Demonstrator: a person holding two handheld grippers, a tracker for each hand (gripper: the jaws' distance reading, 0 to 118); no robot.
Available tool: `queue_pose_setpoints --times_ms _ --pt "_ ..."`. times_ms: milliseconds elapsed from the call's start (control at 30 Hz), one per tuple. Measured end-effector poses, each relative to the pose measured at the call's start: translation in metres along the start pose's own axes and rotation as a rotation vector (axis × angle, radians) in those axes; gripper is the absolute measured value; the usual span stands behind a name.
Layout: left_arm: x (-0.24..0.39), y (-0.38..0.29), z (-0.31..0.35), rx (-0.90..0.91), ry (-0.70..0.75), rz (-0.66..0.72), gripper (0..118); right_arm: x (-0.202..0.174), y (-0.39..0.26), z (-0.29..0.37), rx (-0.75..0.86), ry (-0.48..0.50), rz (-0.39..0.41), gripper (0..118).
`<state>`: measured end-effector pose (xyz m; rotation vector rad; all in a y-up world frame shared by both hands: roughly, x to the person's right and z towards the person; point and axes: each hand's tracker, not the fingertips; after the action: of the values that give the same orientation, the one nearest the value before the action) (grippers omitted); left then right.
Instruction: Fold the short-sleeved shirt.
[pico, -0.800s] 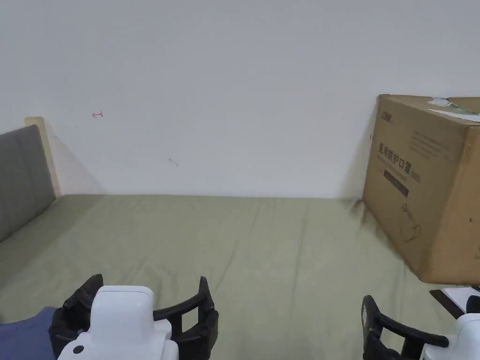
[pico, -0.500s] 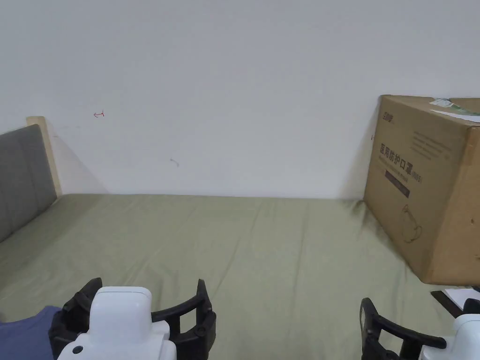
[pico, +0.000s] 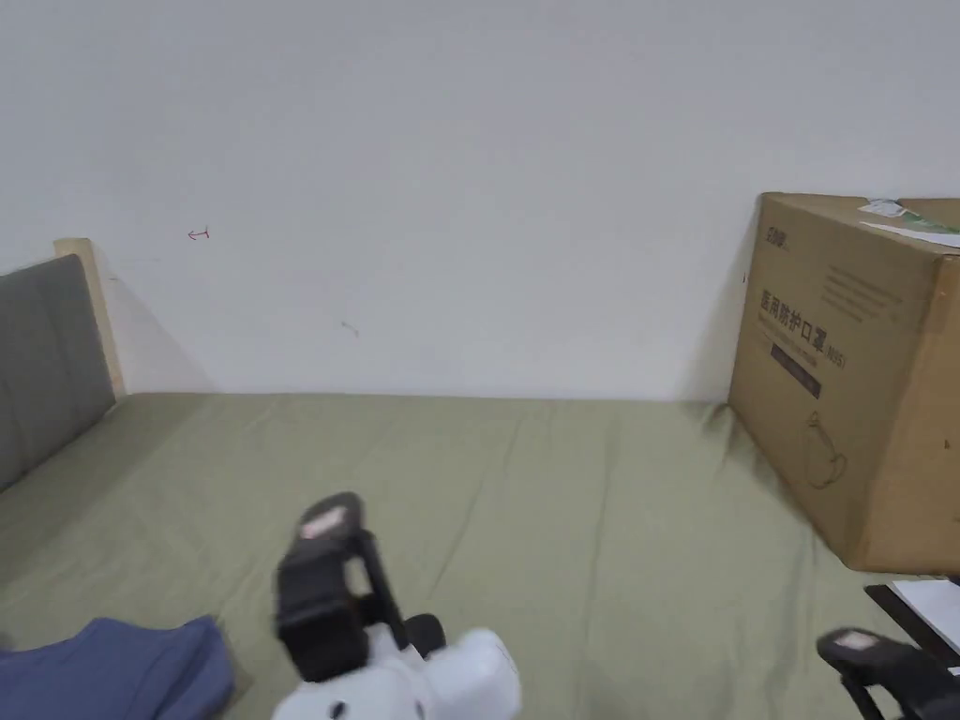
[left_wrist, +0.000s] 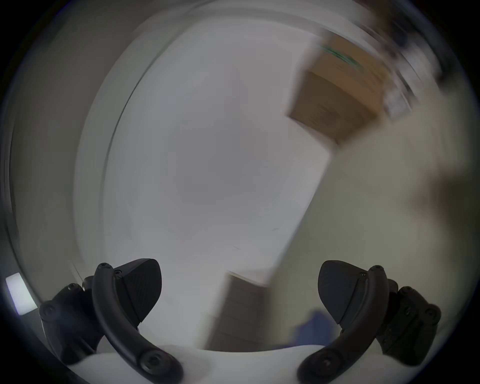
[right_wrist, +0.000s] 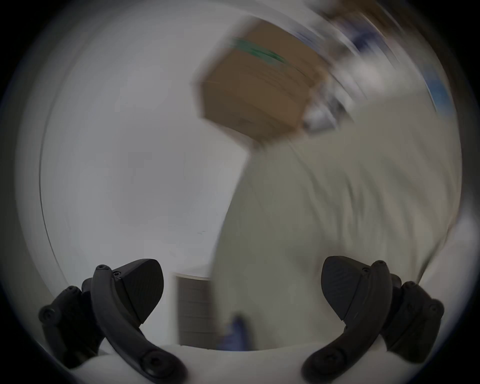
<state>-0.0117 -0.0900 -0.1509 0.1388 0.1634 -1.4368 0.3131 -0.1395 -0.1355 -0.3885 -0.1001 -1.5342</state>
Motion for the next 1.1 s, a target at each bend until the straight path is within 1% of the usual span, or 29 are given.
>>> queue_pose_setpoints --times_ms 33,67,100,133,167,200,233,267,333,400,433,467,500,533,567,600,633,667,733,800,900,1100 --pt "0.011 -0.002 0.001 0.042 0.028 -0.099 117 0.014 0.004 0.000 -0.027 0.031 -0.113 118" --pt "0.016 -0.002 0.001 0.063 0.019 -0.122 117 0.022 0.006 -0.002 -0.063 0.059 -0.159 118" --pt "0.018 0.000 0.000 0.051 -0.018 -0.076 117 0.027 0.009 -0.001 -0.066 0.018 -0.179 118" --pt "0.016 -0.001 -0.001 0.033 -0.071 -0.002 117 0.025 0.012 0.001 -0.043 0.003 -0.137 118" --pt "0.011 0.001 -0.003 0.010 -0.134 0.098 117 0.024 0.008 0.006 -0.010 -0.008 -0.066 118" --pt "0.005 0.003 -0.006 -0.028 -0.179 0.214 117 0.017 0.010 0.010 0.027 -0.007 0.031 118" --pt "-0.002 0.003 -0.010 -0.064 -0.210 0.340 117 0.009 0.011 0.014 0.064 0.002 0.137 118" --pt "-0.014 -0.003 -0.017 -0.105 -0.252 0.501 117 -0.004 0.011 0.019 0.106 0.012 0.282 118" --pt "-0.033 -0.015 -0.024 -0.153 -0.334 0.849 117 -0.034 -0.003 0.029 0.209 0.033 0.612 118" --pt "-0.047 -0.037 -0.025 -0.135 -0.384 1.276 117 -0.058 -0.025 0.040 0.356 0.063 0.993 118" --pt "-0.050 -0.047 -0.023 -0.120 -0.390 1.436 117 -0.068 -0.040 0.041 0.430 0.079 1.178 118" --pt "-0.051 -0.055 -0.022 -0.118 -0.371 1.561 117 -0.071 -0.054 0.045 0.508 0.102 1.358 118" --pt "-0.050 -0.059 -0.020 -0.125 -0.319 1.608 117 -0.073 -0.066 0.046 0.577 0.106 1.502 118" --pt "-0.048 -0.061 -0.016 -0.144 -0.239 1.614 117 -0.074 -0.077 0.046 0.639 0.096 1.617 118" --pt "-0.047 -0.062 -0.013 -0.164 -0.170 1.597 117 -0.071 -0.083 0.042 0.677 0.090 1.692 118" --pt "-0.045 -0.063 -0.012 -0.175 -0.134 1.551 118 -0.070 -0.090 0.042 0.692 0.071 1.721 118" --pt "-0.044 -0.064 -0.011 -0.178 -0.110 1.519 118 -0.069 -0.094 0.042 0.691 0.060 1.725 118" --pt "-0.042 -0.061 -0.007 -0.153 -0.104 1.489 118 -0.069 -0.093 0.041 0.655 0.066 1.693 118" --pt "-0.039 -0.063 -0.002 -0.117 -0.084 1.443 118 -0.069 -0.090 0.040 0.532 0.101 1.620 118" --pt "-0.036 -0.061 0.000 -0.120 -0.075 1.412 118 -0.067 -0.090 0.038 0.491 0.115 1.568 118" --pt "-0.036 -0.062 0.001 -0.117 -0.102 1.404 118 -0.065 -0.088 0.039 0.532 0.093 1.574 118" --pt "-0.039 -0.060 0.001 -0.115 -0.117 1.406 118 -0.063 -0.087 0.040 0.534 0.079 1.583 118"
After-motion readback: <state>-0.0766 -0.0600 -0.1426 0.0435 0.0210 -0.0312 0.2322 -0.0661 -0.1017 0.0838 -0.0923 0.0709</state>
